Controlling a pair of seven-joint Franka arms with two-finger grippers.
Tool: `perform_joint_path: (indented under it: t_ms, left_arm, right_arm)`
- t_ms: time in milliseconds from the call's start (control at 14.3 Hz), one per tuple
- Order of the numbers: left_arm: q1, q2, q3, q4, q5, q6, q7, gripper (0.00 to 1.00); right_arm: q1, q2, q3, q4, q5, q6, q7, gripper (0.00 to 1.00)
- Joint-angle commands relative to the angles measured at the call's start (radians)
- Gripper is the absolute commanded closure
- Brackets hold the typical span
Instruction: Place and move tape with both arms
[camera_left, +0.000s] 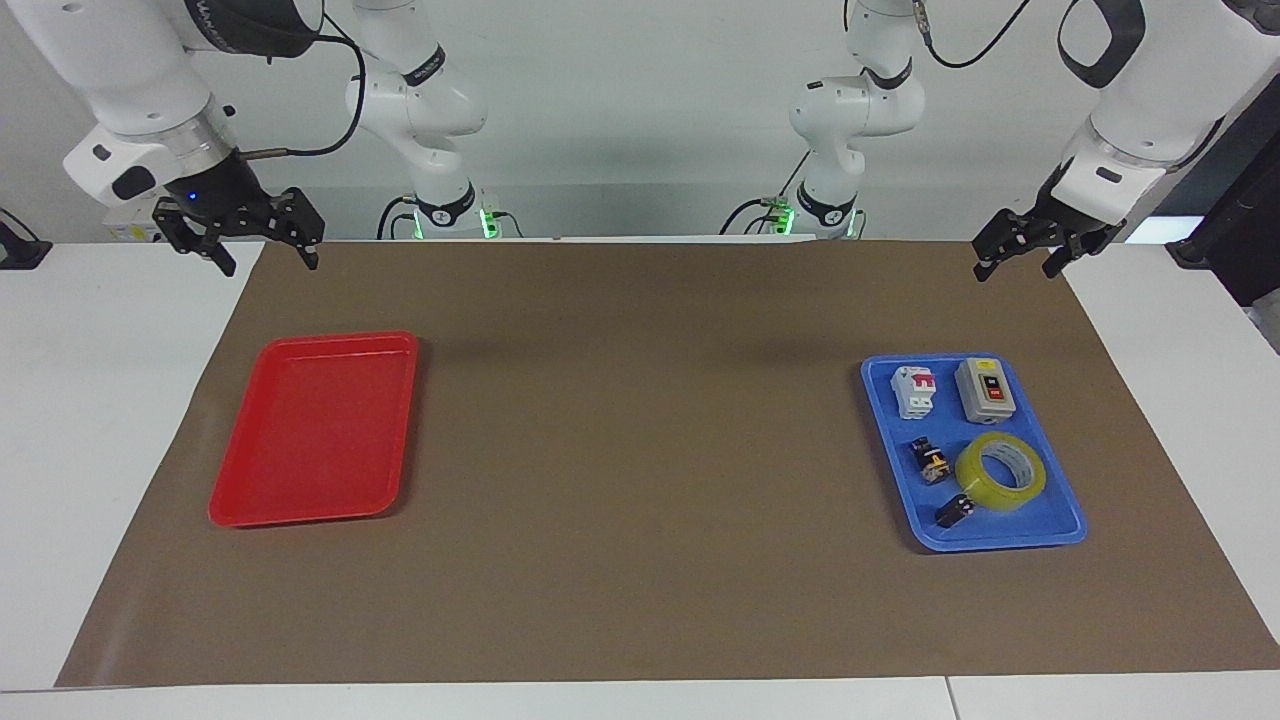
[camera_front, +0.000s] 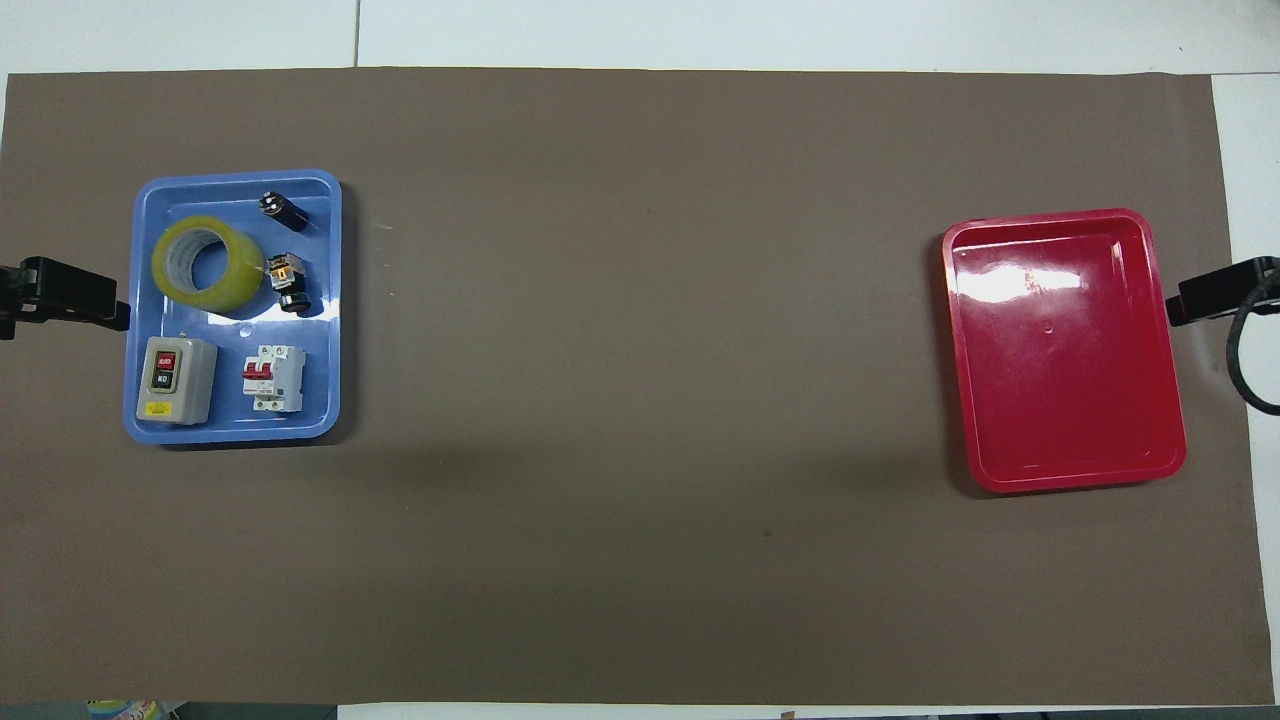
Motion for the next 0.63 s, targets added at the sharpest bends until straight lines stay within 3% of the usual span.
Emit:
perform_joint_path:
  t_ms: [0, 561]
  left_arm:
    - [-0.010, 0.002, -0.001, -0.001, 0.060, 0.027, 0.017, 0.00]
    - [0.006, -0.014, 0.003, -0.008, 0.005, 0.053, 0.006, 0.00]
  right_arm:
    - [-0.010, -0.014, 0.004, -0.021, 0.018, 0.016, -0.031, 0.00]
    - [-0.010, -0.014, 0.004, -0.021, 0.018, 0.016, -0.031, 0.00]
